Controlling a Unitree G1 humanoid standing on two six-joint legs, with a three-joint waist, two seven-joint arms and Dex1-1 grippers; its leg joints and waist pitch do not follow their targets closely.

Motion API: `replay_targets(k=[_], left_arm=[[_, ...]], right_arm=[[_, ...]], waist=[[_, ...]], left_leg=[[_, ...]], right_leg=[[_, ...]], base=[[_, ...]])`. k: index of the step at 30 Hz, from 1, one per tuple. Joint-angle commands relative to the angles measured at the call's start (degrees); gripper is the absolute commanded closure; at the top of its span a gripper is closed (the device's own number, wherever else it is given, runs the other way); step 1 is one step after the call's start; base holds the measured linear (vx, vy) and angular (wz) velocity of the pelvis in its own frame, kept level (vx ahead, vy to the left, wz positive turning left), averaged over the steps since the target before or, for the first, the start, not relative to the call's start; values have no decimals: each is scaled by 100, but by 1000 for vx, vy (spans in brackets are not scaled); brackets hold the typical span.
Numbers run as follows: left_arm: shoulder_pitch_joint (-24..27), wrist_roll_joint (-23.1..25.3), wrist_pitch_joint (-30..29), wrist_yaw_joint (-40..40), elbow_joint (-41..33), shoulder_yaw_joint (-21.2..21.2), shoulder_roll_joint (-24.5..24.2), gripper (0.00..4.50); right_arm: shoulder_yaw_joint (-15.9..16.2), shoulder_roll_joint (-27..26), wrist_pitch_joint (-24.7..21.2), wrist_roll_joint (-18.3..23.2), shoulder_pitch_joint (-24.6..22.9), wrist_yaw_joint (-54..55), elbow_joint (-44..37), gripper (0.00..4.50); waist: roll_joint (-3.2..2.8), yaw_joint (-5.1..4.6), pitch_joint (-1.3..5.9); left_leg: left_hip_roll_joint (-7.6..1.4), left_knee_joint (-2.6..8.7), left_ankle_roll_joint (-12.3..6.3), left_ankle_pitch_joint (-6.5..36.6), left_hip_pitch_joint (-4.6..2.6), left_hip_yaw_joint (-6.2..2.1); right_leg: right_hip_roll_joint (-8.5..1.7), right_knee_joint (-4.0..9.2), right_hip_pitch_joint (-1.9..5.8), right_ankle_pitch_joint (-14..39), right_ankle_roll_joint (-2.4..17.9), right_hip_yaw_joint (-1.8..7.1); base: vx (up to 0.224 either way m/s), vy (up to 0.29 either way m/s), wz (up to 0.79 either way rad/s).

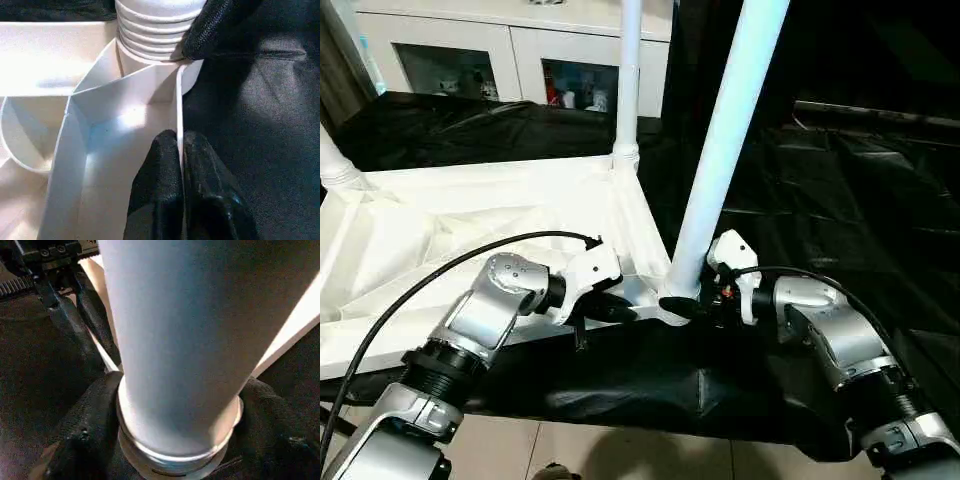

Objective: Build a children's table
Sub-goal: Rotate leg to tighten

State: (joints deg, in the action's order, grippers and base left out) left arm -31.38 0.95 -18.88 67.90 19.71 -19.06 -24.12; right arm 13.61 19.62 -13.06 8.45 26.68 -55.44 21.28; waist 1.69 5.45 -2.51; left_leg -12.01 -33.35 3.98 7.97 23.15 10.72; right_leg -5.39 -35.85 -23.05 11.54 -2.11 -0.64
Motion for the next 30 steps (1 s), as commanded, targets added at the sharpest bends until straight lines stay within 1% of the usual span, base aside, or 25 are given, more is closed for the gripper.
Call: replay_targets(k=[1,4,6,9,10,11,13,14,15,16,17,18,19,22,23,25,26,28,29,30], left_arm=[[-58,-366,96,125,-358,55,164,450],[-48,-371,80,130,-369,52,169,450],[-58,-358,64,85,-314,80,195,450],[-86,-304,46,-61,-220,102,249,450],[-149,-198,17,-345,-52,139,350,450],[-182,-145,19,-494,39,159,405,450],[-234,-72,1,-719,175,192,485,450],[-432,120,-71,-1457,641,291,795,450],[-514,177,-109,-1743,822,337,926,450],[-585,204,-142,-1949,964,371,1044,450],[-685,242,-173,-2207,1141,389,1214,450],[-752,284,-199,-2395,1250,387,1307,450],[-840,346,-231,-2628,1392,367,1437,450],[-975,462,-238,-3023,1630,343,1678,450],[-1018,501,-199,-3099,1729,327,1747,450],[-1094,565,-117,-3210,1921,309,1894,450],[-1094,565,-117,-3210,1921,309,1894,450],[-1090,562,-91,-3136,1929,281,1897,450],[-1077,548,-84,-3059,1908,259,1876,450],[-1062,522,-67,-2975,1909,242,1832,450]], right_arm=[[-85,23,14,44,7,-25,5,167],[-96,22,-5,57,-21,-19,-6,171],[-171,-48,-139,94,-59,130,-33,172],[-246,-132,-250,65,-84,408,-10,173],[-378,-287,-272,-15,-71,891,141,173],[-435,-361,-264,-60,-66,1125,215,173],[-504,-453,-285,-98,-65,1393,293,173],[-778,-868,-469,-139,-60,2373,499,173],[-889,-1045,-544,-147,-52,2767,578,173],[-955,-1188,-574,-183,-35,3098,653,173],[-1010,-1371,-566,-298,22,3582,806,173],[-1027,-1472,-537,-351,81,3833,935,173],[-1090,-1629,-501,-382,181,4209,1137,173],[-1187,-1856,-372,-413,378,4749,1514,173],[-1183,-1918,-284,-450,450,4865,1649,173],[-1228,-2071,-36,-542,591,5054,1902,173],[-1228,-2071,-36,-542,591,5054,1902,173],[-1249,-2133,122,-504,635,4938,1929,173],[-1262,-2159,213,-412,642,4757,1896,138],[-1274,-2188,341,-286,664,4476,1846,117]], waist=[[36,-25,381],[35,-25,382],[10,-26,383],[21,-37,383],[18,-48,381],[23,-72,378],[20,-67,378],[25,-80,373],[32,-98,372],[39,-93,374],[35,-88,381],[34,-86,381],[17,-96,377],[18,-106,383],[10,-107,388],[7,-100,381],[9,-95,380],[7,-91,379],[11,-93,378],[21,-91,378]], left_leg=[[-51,340,-139,1260,-184,21],[-52,340,-140,1253,-184,20],[-52,342,-126,1267,-189,18],[-49,347,-99,1268,-183,16],[-47,350,-78,1270,-179,14],[-37,352,-12,1321,-178,15],[-41,354,9,1354,-182,11],[-32,357,46,1389,-180,17],[-24,355,91,1365,-184,26],[-26,363,139,1375,-187,13],[-20,360,179,1390,-195,13],[-19,365,189,1407,-195,7],[-20,370,211,1497,-205,6],[-17,373,227,1584,-195,-3],[-14,365,219,1596,-204,-2],[-13,369,182,1583,-192,-4],[-11,371,171,1578,-191,-5],[-15,378,140,1623,-185,-10],[-14,380,120,1667,-183,-10],[-17,383,106,1665,-181,-13]], right_leg=[[-116,381,204,472,1273,61],[-119,380,204,473,1268,62],[-117,381,201,464,1273,63],[-113,378,205,463,1273,62],[-112,376,200,468,1270,60],[-113,396,191,603,1239,62],[-119,397,193,651,1227,62],[-115,413,185,743,1177,73],[-108,409,156,752,1159,85],[-119,416,176,803,1151,77],[-124,424,170,875,1120,78],[-127,428,170,906,1099,76],[-119,441,155,949,1067,79],[-125,452,164,954,976,78],[-123,454,158,902,968,79],[-119,458,165,818,942,73],[-114,459,171,805,934,71],[-121,461,176,821,912,68],[-118,465,177,851,905,65],[-118,467,182,861,903,64]], base=[[0,0,0],[0,0,0],[0,0,0],[0,0,0],[0,0,0],[0,0,0],[0,0,0],[0,0,0],[0,0,0],[0,0,0],[0,0,0],[0,0,0],[0,0,0],[0,0,0],[0,0,0],[0,0,0],[0,0,0],[0,0,0],[0,0,0],[0,0,0]])
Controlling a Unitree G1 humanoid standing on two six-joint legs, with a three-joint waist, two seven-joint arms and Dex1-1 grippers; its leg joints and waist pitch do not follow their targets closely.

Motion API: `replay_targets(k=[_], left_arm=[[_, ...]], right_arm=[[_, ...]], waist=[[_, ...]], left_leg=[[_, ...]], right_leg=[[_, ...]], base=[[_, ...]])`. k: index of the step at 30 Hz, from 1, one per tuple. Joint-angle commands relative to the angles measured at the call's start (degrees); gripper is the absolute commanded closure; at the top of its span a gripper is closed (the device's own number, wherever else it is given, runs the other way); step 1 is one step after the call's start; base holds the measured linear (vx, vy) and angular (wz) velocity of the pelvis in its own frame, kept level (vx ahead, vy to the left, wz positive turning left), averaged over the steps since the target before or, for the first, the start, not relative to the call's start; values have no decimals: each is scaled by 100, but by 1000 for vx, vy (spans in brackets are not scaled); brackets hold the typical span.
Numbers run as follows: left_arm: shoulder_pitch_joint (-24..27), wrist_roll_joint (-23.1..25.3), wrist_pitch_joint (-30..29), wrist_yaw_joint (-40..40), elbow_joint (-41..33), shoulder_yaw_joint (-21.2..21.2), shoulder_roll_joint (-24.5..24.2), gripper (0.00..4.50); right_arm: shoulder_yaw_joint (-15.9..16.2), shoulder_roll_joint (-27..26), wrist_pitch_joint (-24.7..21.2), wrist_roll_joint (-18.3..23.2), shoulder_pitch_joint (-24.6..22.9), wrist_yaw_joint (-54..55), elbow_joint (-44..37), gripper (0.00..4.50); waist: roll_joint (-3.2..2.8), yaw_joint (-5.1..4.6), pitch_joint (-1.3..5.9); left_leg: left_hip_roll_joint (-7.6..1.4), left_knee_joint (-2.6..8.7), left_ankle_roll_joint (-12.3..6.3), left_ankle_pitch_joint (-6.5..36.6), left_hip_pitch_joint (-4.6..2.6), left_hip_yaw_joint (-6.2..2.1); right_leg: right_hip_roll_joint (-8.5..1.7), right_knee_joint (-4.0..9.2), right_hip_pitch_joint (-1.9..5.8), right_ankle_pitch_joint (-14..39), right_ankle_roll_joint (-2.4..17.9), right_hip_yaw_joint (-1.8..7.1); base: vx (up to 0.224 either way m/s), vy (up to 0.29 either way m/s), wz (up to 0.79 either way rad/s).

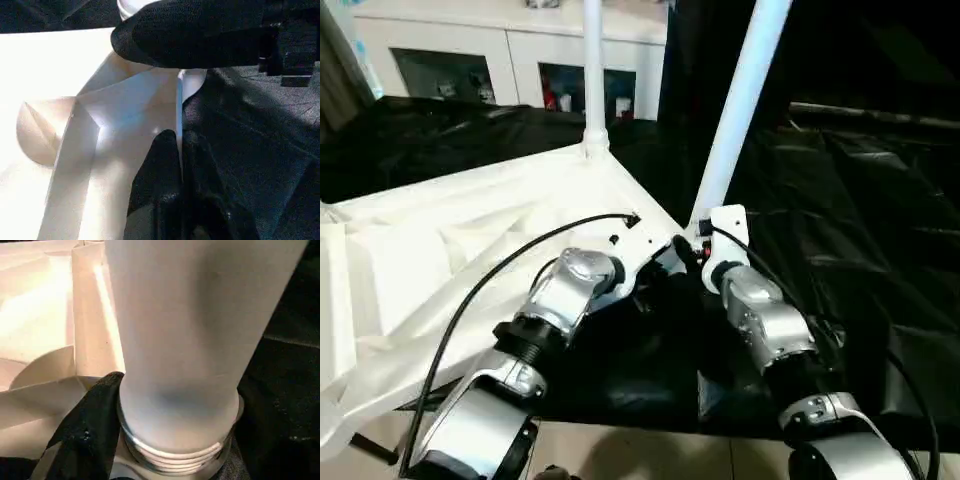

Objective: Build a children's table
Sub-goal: Rotate leg to tighten

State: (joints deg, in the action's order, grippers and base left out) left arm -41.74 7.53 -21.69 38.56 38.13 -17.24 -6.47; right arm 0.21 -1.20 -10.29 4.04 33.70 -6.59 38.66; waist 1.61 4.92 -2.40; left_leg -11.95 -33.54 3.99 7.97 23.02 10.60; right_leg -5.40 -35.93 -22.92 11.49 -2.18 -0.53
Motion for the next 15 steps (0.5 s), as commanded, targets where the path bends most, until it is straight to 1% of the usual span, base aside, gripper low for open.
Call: replay_targets(k=[1,3,4,5,7,8,9,10,11,12,13,14,15], left_arm=[[-25,-138,223,-30,70,58,61,450],[-24,-147,277,26,95,48,26,450],[6,-174,298,163,47,54,-39,450],[36,-188,302,274,-4,54,-88,450],[54,-192,303,340,-34,56,-115,450],[135,-230,354,569,-174,36,-234,450],[171,-251,405,678,-233,24,-287,450],[209,-276,422,783,-301,17,-347,450],[243,-294,503,861,-352,14,-402,450],[276,-326,556,950,-400,17,-450,450],[329,-376,564,1102,-489,14,-538,450],[386,-409,660,1281,-578,-22,-631,450],[422,-428,716,1396,-634,-48,-690,450]], right_arm=[[69,-105,77,165,-34,-439,105,103],[94,-92,152,215,-5,-596,98,94],[189,21,185,212,13,-872,3,94],[260,132,177,180,8,-1031,-90,66],[294,196,181,151,5,-1121,-134,66],[406,459,71,179,-90,-1585,-430,66],[437,566,26,191,-134,-1774,-551,66],[480,704,-48,194,-183,-1974,-688,66],[505,827,-179,216,-228,-2167,-803,66],[564,954,-247,232,-282,-2391,-932,66],[662,1168,-348,274,-382,-2785,-1167,66],[740,1335,-446,336,-473,-3099,-1372,66],[787,1433,-497,374,-528,-3284,-1496,66]], waist=[[29,-37,367],[25,-41,368],[33,-42,364],[37,-41,363],[37,-34,366],[88,-27,361],[70,-14,360],[68,-19,362],[72,-17,361],[76,-15,370],[48,-11,363],[63,2,357],[60,9,354]], left_leg=[[-23,400,93,1659,-164,-2],[-24,400,57,1637,-158,-3],[-24,402,44,1605,-155,-2],[-25,398,25,1565,-150,1],[-26,394,18,1545,-152,2],[-24,391,-21,1452,-142,5],[-26,382,-83,1394,-134,11],[-30,381,-109,1372,-131,15],[-27,379,-152,1301,-133,13],[-32,376,-162,1259,-129,12],[-35,378,-179,1272,-144,12],[-43,377,-208,1261,-139,15],[-52,386,-217,1297,-144,11]], right_leg=[[-119,473,170,855,915,55],[-122,472,174,824,937,52],[-119,468,177,806,960,51],[-121,470,187,789,985,51],[-121,470,190,771,995,49],[-115,475,219,710,997,43],[-127,464,214,664,1016,51],[-131,462,208,644,1022,55],[-114,460,220,574,1048,51],[-121,448,226,525,1061,50],[-112,453,215,529,1087,47],[-113,451,225,485,1102,51],[-121,455,222,526,1108,49]], base=[[0,0,0],[0,0,0],[0,0,0],[0,0,0],[0,0,0],[0,0,0],[0,0,0],[0,0,0],[0,0,0],[0,0,0],[0,0,0],[0,0,0],[0,0,0]])
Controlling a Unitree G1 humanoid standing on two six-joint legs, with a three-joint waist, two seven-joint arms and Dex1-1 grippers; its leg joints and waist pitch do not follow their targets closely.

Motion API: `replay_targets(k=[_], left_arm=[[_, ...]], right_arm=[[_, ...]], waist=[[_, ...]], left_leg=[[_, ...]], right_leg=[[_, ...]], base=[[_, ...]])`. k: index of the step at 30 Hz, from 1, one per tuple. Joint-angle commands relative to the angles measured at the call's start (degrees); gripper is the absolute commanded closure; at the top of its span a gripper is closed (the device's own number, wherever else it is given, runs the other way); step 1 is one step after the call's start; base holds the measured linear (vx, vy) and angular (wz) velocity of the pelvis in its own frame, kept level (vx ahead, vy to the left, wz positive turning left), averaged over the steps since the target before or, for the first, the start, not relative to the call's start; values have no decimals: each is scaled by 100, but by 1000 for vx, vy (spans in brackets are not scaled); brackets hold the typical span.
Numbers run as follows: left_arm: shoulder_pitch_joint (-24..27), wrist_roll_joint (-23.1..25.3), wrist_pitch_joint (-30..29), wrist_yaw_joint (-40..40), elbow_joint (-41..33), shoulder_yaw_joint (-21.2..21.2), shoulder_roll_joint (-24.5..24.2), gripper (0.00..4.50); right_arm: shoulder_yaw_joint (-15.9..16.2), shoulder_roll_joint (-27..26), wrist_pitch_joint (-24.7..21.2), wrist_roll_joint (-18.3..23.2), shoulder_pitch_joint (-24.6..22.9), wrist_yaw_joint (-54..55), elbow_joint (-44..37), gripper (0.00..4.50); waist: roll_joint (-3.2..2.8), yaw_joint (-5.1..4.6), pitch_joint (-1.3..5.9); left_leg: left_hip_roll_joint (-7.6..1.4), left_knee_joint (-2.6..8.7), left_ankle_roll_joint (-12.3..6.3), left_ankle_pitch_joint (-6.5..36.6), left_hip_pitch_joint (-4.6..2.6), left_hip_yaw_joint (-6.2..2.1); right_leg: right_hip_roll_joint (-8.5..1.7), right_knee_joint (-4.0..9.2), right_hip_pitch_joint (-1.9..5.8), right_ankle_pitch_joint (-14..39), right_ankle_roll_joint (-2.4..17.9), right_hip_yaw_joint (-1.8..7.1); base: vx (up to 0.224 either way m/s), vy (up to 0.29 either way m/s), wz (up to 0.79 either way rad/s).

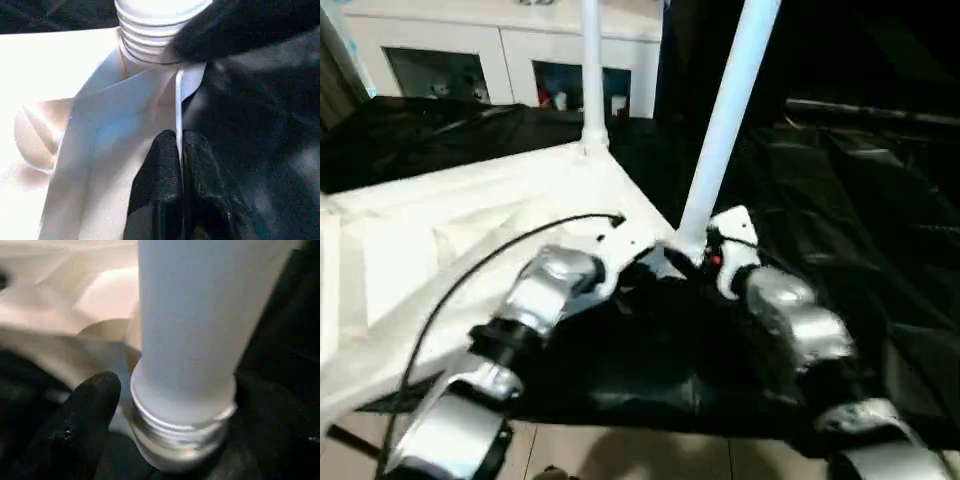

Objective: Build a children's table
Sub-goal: Rotate leg to tighten

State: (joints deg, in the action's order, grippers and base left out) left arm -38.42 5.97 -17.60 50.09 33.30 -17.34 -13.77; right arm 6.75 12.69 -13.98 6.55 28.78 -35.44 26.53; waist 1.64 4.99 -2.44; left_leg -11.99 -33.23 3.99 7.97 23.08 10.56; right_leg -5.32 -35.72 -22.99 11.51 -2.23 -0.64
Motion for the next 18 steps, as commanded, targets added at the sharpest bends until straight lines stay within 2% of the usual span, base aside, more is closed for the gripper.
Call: replay_targets(k=[1,3,4,8,16,18], left_arm=[[111,-289,293,311,-193,-50,9,450],[285,-448,371,879,-540,-140,-226,450],[331,-517,378,1047,-642,-152,-277,450],[436,-783,124,1665,-1136,-160,-501,450],[587,-856,23,2038,-1448,-235,-690,450],[610,-842,-7,2052,-1491,-212,-686,450]], right_arm=[[160,100,-150,147,-66,-500,-350,66],[372,499,-238,300,-279,-1205,-832,66],[413,590,-266,335,-324,-1352,-940,66],[535,874,-547,483,-490,-1870,-1329,66],[738,1091,-548,296,-520,-2103,-1383,66],[763,1064,-504,206,-494,-2038,-1284,92]], waist=[[56,-6,364],[40,7,349],[23,3,349],[19,5,344],[21,19,342],[46,16,341]], left_leg=[[-47,351,-214,1324,-156,20],[-72,372,-172,1460,-166,10],[-69,376,-165,1496,-170,11],[-75,385,-110,1549,-188,19],[-78,393,-2,1592,-187,22],[-66,388,10,1569,-176,28]], right_leg=[[-124,432,218,548,1126,61],[-136,440,218,686,1139,63],[-132,447,209,717,1149,64],[-125,443,175,801,1198,67],[-133,443,162,887,1168,71],[-132,444,170,900,1137,72]], base=[[0,0,0],[0,0,0],[0,0,0],[0,0,0],[0,0,0],[0,0,0]])
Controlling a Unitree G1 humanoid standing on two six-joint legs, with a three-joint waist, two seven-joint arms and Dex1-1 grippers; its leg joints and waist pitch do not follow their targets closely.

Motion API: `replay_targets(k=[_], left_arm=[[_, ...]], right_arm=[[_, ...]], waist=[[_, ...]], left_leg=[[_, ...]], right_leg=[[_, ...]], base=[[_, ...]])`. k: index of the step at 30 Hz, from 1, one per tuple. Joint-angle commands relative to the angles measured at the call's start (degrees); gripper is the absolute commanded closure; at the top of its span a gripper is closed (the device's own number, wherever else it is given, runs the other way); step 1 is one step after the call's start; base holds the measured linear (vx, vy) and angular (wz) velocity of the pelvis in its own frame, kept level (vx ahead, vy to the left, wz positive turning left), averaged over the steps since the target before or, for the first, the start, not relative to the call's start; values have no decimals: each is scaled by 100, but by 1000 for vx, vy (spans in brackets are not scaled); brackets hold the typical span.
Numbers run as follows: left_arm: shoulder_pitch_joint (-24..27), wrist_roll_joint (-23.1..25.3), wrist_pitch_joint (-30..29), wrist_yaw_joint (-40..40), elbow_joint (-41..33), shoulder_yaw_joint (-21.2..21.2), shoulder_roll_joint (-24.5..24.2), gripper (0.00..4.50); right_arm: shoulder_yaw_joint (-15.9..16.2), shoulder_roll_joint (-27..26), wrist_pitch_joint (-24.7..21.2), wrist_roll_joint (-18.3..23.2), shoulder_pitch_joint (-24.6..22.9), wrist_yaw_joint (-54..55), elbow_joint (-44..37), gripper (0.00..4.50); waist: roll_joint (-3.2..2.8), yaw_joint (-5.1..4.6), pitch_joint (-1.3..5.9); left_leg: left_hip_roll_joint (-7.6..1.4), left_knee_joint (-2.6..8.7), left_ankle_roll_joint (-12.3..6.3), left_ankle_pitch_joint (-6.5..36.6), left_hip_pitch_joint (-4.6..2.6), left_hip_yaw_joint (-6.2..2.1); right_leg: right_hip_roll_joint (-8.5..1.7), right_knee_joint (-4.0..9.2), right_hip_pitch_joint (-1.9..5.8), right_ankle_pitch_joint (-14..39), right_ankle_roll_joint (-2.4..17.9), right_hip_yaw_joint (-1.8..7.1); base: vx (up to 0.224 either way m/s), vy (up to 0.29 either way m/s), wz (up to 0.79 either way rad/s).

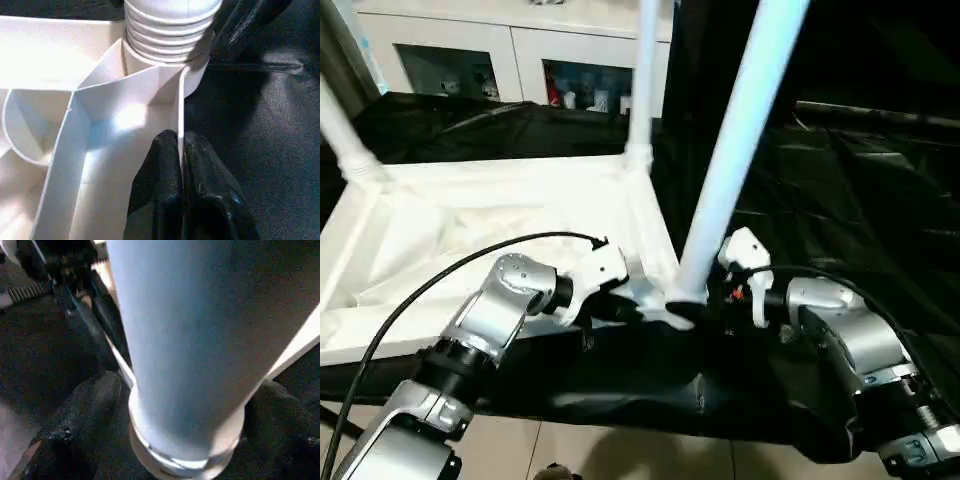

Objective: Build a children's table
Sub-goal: Rotate leg to tighten

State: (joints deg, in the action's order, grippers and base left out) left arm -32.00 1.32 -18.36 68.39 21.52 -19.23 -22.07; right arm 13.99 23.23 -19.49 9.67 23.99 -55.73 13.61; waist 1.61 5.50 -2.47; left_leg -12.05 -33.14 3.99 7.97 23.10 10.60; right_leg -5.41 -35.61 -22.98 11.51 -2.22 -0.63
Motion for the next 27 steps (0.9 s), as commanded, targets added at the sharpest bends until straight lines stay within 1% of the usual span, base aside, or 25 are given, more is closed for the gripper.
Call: replay_targets(k=[1,2,3,5,7,9,10,13,16,17,18,19,20,22,23,24,25,26,27], left_arm=[[-22,-369,53,198,-340,-17,145,450],[-18,-366,47,186,-350,-15,144,450],[-13,-362,32,166,-367,-10,146,450],[-10,-359,20,157,-375,-2,146,450],[-5,-357,11,154,-382,6,145,450],[6,-354,-8,153,-402,14,146,450],[9,-354,-13,151,-405,16,146,450],[32,-355,-49,156,-431,16,142,450],[7,-273,-51,34,-352,5,181,450],[-100,-122,-45,-337,-100,32,343,450],[-174,-23,-52,-606,75,59,449,450],[-248,50,-82,-875,248,103,559,450],[-309,108,-108,-1094,388,141,649,450],[-456,218,-107,-1537,709,197,848,450],[-545,264,-126,-1773,876,235,956,450],[-747,317,-206,-2263,1234,323,1223,450],[-763,320,-213,-2301,1261,331,1244,450],[-915,396,-242,-2719,1532,370,1446,450],[-915,396,-242,-2719,1532,370,1446,450]], right_arm=[[15,-35,60,-113,0,57,45,92],[4,-50,61,-113,4,82,49,92],[-7,-67,24,-86,6,81,29,92],[6,-83,-19,-56,6,58,4,130],[32,-92,-24,-47,3,52,-5,135],[50,-94,-23,-33,-5,58,-10,159],[51,-98,-23,-34,-8,58,-10,165],[52,-139,-31,-46,-56,69,-5,172],[-48,-279,-151,18,-107,255,53,173],[-181,-510,-219,-70,-109,787,292,174],[-258,-647,-221,-139,-104,1123,445,174],[-334,-788,-220,-198,-96,1453,588,174],[-422,-943,-221,-248,-86,1805,736,174],[-568,-1171,-254,-290,-54,2309,925,174],[-670,-1307,-293,-298,-9,2613,1033,174],[-857,-1629,-284,-358,129,3312,1280,175],[-872,-1655,-282,-364,140,3369,1300,175],[-999,-1941,-261,-412,289,3876,1534,175],[-999,-1941,-261,-412,289,3876,1534,175]], waist=[[58,-36,345],[55,-37,350],[71,-38,352],[61,-36,352],[61,-36,351],[73,-38,348],[67,-36,350],[66,-41,357],[63,-47,355],[57,-63,347],[43,-78,348],[52,-86,347],[55,-104,339],[44,-116,344],[28,-123,345],[29,-131,343],[23,-146,338],[22,-164,357],[22,-164,357]], left_leg=[[-59,379,5,1537,-173,22],[-59,376,-1,1516,-171,20],[-60,370,-26,1478,-172,24],[-59,365,-60,1421,-171,25],[-60,365,-70,1395,-171,26],[-59,362,-78,1404,-170,30],[-60,362,-77,1411,-173,28],[-60,354,-91,1357,-172,29],[-57,356,-96,1360,-174,30],[-57,360,-75,1360,-169,34],[-42,366,-1,1428,-171,27],[-44,375,42,1475,-176,23],[-42,384,121,1620,-188,20],[-37,395,217,1733,-183,0],[-34,388,227,1801,-196,4],[-28,393,227,1816,-192,3],[-19,395,277,1903,-210,10],[-13,402,323,1883,-187,-11],[-13,402,323,1883,-187,-11]], right_leg=[[-131,434,170,917,1124,71],[-132,426,174,904,1124,70],[-131,427,173,862,1126,72],[-126,419,174,805,1132,71],[-125,418,173,790,1135,70],[-125,421,173,801,1140,70],[-128,420,174,831,1134,70],[-124,409,177,744,1151,71],[-123,413,172,756,1154,71],[-118,416,158,759,1153,76],[-119,425,153,890,1136,72],[-121,436,155,963,1122,70],[-122,458,129,1144,1086,73],[-136,463,146,1327,1013,73],[-134,477,127,1385,969,81],[-129,495,134,1401,945,81],[-125,510,91,1532,924,88],[-126,503,122,1519,884,77],[-126,503,122,1519,884,77]], base=[[0,0,0],[0,0,0],[0,0,0],[0,0,0],[0,0,0],[0,0,0],[0,0,0],[0,0,0],[0,0,0],[0,0,0],[0,0,0],[0,0,0],[0,0,0],[0,0,0],[0,0,0],[0,0,0],[0,0,0],[0,0,0],[0,0,0]])
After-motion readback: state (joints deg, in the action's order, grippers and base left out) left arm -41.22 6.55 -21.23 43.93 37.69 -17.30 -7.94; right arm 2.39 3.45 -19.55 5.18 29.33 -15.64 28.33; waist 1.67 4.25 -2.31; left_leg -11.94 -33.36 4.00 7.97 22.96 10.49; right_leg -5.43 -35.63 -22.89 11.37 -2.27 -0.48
